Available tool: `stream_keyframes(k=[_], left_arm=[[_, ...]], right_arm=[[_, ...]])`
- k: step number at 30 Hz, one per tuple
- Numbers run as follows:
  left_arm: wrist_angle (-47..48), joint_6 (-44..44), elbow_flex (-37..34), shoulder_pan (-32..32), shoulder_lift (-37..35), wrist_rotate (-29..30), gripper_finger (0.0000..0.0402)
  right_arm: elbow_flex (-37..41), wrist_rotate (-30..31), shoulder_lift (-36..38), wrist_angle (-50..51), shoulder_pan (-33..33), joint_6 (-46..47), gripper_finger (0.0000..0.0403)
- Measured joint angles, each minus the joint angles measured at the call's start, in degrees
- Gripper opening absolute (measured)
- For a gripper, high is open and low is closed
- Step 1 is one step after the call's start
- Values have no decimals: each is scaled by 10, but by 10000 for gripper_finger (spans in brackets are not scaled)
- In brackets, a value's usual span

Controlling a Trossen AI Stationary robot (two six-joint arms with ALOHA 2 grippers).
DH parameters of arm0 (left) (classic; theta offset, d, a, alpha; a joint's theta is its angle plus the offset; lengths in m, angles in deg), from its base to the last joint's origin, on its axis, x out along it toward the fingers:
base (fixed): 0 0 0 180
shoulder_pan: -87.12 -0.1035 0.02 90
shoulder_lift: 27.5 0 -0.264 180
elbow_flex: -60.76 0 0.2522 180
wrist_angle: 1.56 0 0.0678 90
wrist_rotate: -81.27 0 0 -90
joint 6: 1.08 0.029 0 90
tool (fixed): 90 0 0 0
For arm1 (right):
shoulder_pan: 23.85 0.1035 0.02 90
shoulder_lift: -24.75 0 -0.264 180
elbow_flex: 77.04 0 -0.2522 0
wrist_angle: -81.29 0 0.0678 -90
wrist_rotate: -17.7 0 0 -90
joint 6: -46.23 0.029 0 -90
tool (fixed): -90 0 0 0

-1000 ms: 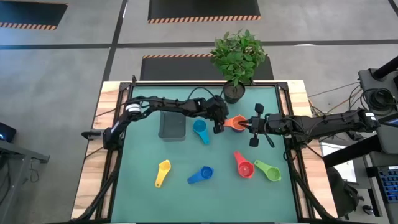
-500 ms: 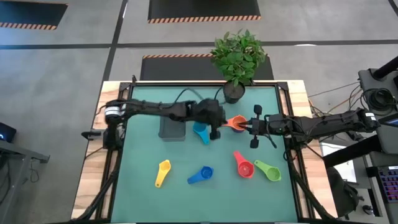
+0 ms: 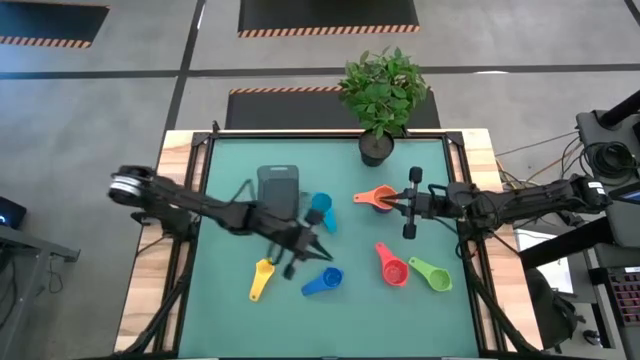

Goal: Nest measuring cups in basket
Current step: Stack the red measuring cup on top of the orange measuring cup

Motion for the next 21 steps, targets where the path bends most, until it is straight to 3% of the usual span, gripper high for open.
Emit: stream_keyframes(k=[12, 18, 21], left_arm=[[-14, 18, -194, -38, -276, 3, 0], [-14, 16, -239, -58, -371, 3, 0], [-15, 8, -241, -59, -394, 34, 0]], right_arm=[[-3, -4, 0, -29, 0, 54, 9], [-3, -1, 0, -38, 0, 49, 9], [-3, 0, -1, -37, 0, 59, 9]])
